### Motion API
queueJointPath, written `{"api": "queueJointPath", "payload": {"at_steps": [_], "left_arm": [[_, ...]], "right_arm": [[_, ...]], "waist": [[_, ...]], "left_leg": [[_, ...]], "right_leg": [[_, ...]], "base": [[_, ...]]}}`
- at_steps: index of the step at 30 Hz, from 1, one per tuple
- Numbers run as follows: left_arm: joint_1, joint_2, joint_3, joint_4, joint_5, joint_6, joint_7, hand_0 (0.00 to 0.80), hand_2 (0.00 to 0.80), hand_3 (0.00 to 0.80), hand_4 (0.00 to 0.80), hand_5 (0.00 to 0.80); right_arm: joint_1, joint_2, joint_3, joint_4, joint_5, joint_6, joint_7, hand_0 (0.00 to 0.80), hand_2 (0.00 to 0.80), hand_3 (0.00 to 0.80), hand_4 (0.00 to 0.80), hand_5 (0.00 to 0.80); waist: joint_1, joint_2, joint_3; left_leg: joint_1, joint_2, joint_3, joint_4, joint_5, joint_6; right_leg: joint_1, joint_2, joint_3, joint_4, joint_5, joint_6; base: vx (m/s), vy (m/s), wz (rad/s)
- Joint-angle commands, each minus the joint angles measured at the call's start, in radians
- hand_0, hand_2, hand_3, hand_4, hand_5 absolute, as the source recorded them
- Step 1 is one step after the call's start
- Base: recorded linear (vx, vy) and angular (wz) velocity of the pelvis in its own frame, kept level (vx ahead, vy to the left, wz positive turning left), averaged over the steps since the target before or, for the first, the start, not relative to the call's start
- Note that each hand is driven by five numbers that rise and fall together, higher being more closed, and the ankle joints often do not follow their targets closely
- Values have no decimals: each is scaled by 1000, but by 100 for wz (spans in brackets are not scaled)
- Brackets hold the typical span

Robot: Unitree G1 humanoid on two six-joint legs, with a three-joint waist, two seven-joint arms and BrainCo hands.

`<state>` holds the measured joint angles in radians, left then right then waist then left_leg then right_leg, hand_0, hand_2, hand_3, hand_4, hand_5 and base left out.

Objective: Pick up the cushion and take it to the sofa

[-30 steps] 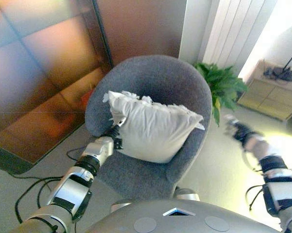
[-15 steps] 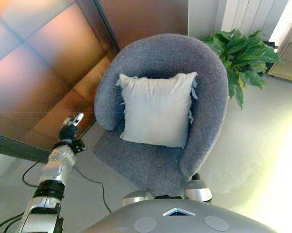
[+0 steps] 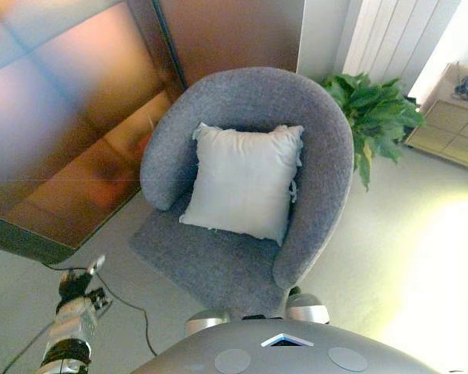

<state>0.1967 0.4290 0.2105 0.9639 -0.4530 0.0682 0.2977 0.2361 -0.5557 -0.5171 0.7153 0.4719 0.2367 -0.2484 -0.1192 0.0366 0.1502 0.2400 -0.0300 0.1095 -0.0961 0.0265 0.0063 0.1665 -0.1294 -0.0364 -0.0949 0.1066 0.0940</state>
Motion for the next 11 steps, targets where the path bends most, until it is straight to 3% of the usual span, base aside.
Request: {"api": "queueJointPath", "payload": {"at_steps": [1,3,6,9,11], "left_arm": [[9,-56,-15,167,13,32,-1,0,0,0,0,0],[22,-93,-41,285,-6,94,-58,0,0,0,0,0],[5,-146,-76,357,0,159,-76,0,0,0,0,0],[-28,-191,-127,392,-12,168,-97,0,0,0,0,0],[-50,-231,-160,399,-18,152,-87,0,0,0,0,0]], "right_arm": [[-18,70,125,109,-69,-75,-3,0,0,0,0,0],[-4,153,208,267,-123,-76,60,0,0,0,0,0],[-16,252,307,395,-151,-2,124,0,0,0,0,0],[-44,314,392,504,-238,-8,177,0,0,0,0,0],[-78,361,457,549,-174,-17,147,0,0,0,0,0]], "waist": [[9,-7,-31],[14,-19,-41],[21,-27,-52],[30,-30,-63],[42,-33,-72]], "left_leg": [[-26,59,-43,49,-104,-70],[-25,65,-39,46,-105,-67],[-25,68,-40,39,-105,-61],[-24,69,-40,34,-110,-56],[-24,69,-45,36,-119,-52]], "right_leg": [[11,36,-19,40,-138,5],[15,45,-13,35,-140,2],[19,57,-7,31,-140,-5],[24,63,-5,29,-143,-12],[29,64,-5,32,-152,-13]], "base": [[-131,-57,4],[-115,-17,1],[-114,28,0],[-98,54,-3],[-57,48,-3]]}}
